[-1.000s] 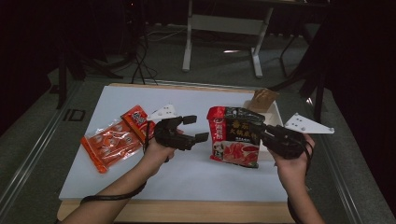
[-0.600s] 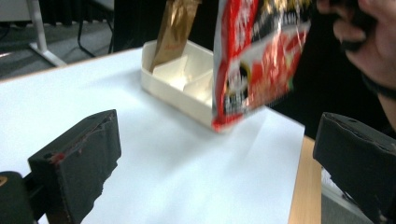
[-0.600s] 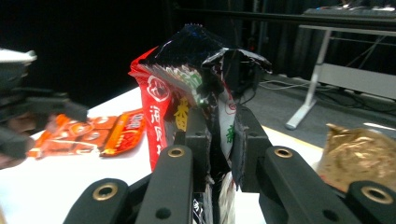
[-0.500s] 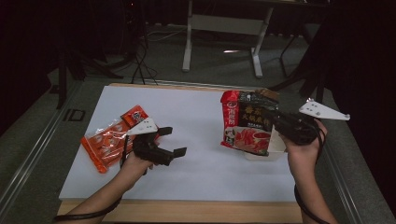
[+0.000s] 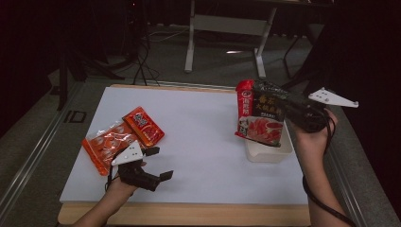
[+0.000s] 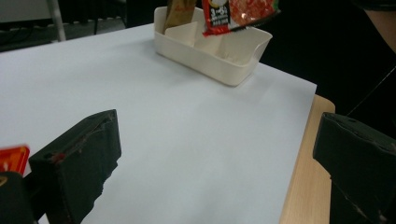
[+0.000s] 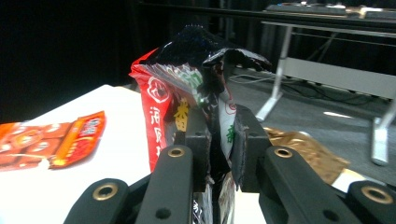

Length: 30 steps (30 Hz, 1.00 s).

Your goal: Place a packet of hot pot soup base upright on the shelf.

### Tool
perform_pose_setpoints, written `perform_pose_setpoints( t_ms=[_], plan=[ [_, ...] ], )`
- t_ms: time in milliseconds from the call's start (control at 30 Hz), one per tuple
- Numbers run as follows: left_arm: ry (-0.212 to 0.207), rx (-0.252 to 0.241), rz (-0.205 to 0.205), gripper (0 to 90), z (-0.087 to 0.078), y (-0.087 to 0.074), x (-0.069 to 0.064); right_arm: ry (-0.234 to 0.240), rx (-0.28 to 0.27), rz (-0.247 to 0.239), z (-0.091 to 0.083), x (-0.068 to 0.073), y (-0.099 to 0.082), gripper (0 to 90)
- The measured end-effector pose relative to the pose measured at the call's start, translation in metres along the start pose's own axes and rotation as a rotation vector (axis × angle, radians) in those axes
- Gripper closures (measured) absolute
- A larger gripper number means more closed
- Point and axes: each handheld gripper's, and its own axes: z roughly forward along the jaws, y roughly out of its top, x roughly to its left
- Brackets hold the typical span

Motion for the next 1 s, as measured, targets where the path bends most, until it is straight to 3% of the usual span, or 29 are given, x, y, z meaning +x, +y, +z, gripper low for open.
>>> perform_pose_setpoints(
  t_ms=[67,333,800,1000],
  plan=[
    [0.013,0.010,-0.021,1.2,-0.008,-0.014,-0.001,-0.028,0.003,0.013,0.004,-0.012,0.001,78.8],
    [0.034,0.022,-0.049,1.2,-0.012,-0.030,0.000,-0.070,0.011,0.043,0.014,-0.036,-0.002,78.7],
    [0.026,0.025,-0.012,1.2,-0.009,-0.035,-0.004,-0.121,0.045,0.065,0.049,-0.067,-0.015,78.6],
    [0.025,0.031,-0.034,1.2,-0.008,-0.037,0.001,-0.133,0.033,0.044,0.064,-0.074,-0.023,78.5]
  ],
)
